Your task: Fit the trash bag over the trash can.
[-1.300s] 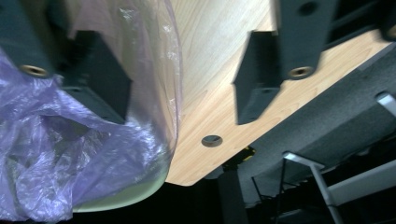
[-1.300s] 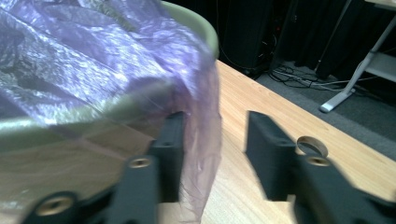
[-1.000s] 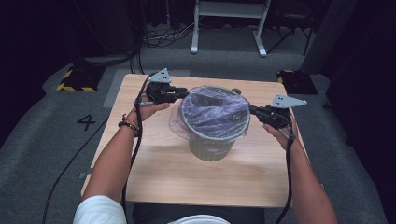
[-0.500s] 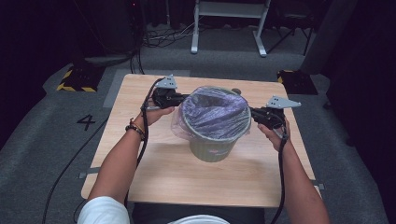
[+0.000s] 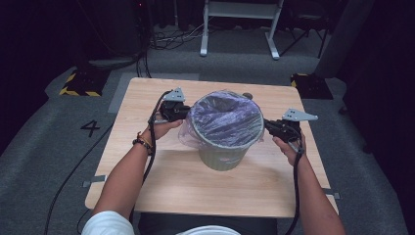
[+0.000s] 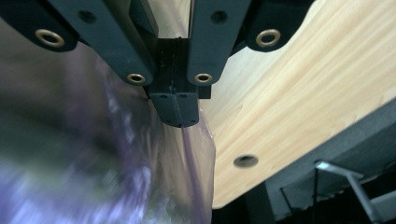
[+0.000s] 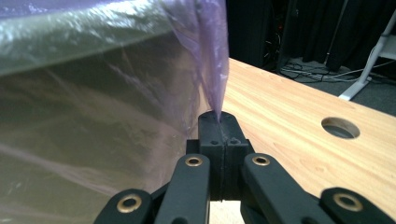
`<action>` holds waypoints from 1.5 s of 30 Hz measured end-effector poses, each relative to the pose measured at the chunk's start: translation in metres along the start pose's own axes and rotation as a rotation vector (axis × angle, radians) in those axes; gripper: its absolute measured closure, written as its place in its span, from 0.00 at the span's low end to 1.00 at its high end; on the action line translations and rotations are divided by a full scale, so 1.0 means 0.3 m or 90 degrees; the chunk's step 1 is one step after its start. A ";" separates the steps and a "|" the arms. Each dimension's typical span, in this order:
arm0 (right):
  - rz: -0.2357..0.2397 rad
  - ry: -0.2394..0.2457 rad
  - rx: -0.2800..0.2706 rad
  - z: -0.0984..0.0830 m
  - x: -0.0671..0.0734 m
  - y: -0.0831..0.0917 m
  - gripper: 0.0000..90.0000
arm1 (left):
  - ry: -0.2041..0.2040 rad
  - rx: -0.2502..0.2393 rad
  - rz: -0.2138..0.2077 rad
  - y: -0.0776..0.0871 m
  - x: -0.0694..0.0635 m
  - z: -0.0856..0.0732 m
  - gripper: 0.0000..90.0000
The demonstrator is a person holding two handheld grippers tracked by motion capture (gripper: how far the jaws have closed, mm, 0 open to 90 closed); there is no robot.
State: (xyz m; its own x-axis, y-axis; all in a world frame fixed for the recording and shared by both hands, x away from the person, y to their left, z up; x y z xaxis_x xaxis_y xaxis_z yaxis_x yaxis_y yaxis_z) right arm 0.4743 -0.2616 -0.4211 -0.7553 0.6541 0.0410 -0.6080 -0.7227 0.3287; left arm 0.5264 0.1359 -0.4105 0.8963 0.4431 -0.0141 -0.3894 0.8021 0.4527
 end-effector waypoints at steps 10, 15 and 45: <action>-0.023 0.024 0.009 -0.014 0.002 0.079 1.00 | 0.015 0.022 0.025 0.000 -0.005 -0.046 1.00; -0.076 0.036 0.020 -0.014 -0.002 0.087 0.91 | -0.003 0.076 0.055 -0.035 -0.022 -0.076 1.00; 0.011 0.190 0.019 -0.005 0.198 0.115 0.69 | -0.070 -0.008 0.035 0.176 -0.324 -0.157 0.29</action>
State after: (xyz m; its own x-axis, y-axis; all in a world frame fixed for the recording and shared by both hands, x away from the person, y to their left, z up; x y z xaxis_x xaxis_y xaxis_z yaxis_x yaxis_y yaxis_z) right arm 0.4079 -0.2479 -0.4089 -0.8064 0.5447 -0.2303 -0.5907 -0.7228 0.3587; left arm 0.4088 0.1539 -0.4273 0.8913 0.4402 0.1088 -0.4404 0.7832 0.4390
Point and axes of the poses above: each handheld gripper's, and its own axes: y roughly backward along the jaws, z roughly out of its top, x roughly to its left, the point moved 1 cm from there along -y, roughly forward along the jaws
